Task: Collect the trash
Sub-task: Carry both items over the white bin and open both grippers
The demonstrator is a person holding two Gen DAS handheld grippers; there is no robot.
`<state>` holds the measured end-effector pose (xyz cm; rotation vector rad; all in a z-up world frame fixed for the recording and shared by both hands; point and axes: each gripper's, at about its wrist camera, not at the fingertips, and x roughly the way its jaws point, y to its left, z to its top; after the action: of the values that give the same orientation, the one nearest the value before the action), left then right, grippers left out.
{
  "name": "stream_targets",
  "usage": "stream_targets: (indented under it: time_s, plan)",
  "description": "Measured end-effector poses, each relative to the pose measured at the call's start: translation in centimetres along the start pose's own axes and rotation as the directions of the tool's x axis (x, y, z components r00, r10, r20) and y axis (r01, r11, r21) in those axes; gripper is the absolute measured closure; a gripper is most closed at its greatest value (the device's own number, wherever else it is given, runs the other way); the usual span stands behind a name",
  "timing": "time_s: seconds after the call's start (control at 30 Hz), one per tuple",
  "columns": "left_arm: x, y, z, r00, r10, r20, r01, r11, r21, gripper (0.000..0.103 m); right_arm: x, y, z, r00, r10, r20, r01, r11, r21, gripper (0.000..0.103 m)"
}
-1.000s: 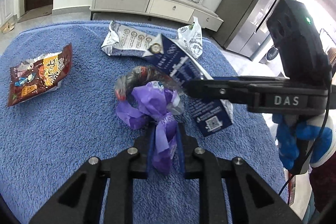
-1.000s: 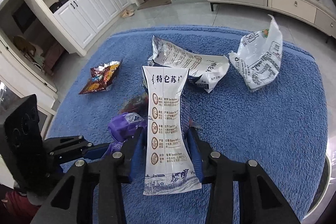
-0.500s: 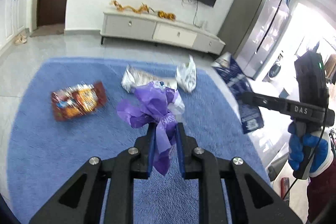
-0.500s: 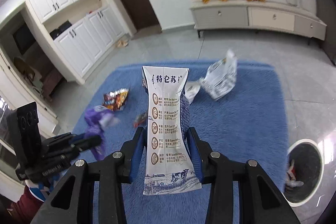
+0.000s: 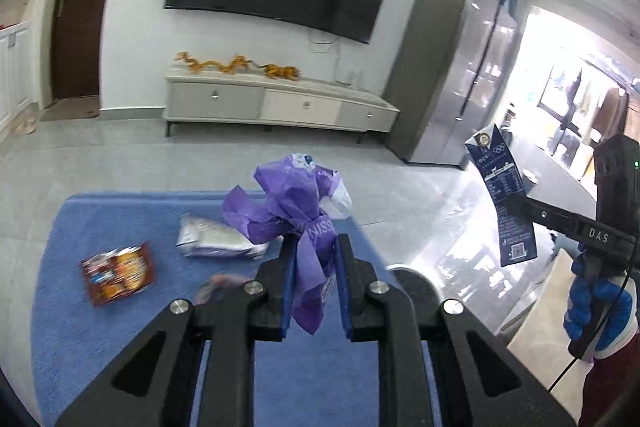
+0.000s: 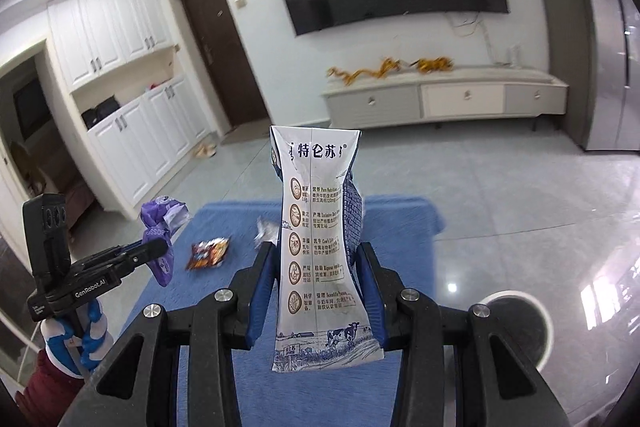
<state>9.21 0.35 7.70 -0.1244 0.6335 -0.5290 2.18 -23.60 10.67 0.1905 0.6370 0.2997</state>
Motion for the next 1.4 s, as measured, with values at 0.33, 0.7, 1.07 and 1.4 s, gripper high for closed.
stream_targets:
  time_s: [0.33,0.7,1.07,1.4]
  plan:
    - [8.8,-11.7,3.5,0.988,-0.130,-0.085,0.139,0.984,0.115,0.086,-4.6,-8.0,0.3,0.989,-0.150,0.007,0.149,0.984,0.097,0.064]
    - [23.8,-22.0,-1.0,0.927,-0.148,-0.344,0.221,0.958,0.183,0.086,-0.9,-20.4,-2.8,0.965,-0.202,-0.168,0.240,0.937,0.252,0.064]
    - [37.0,-23.8,-6.1,0.831,-0.081,-0.550,0.199,0.967,0.158,0.084,7.9,-32.2,-9.6,0.916,-0.129,-0.380,0.312,0.826,0.470,0.064]
    - [43.9,-23.4,-8.4,0.779,-0.122,-0.616,0.193,0.980,0.050,0.080,12.7,-38.7,-14.3,0.895,-0.069,-0.440,0.351,0.717,0.602,0.062]
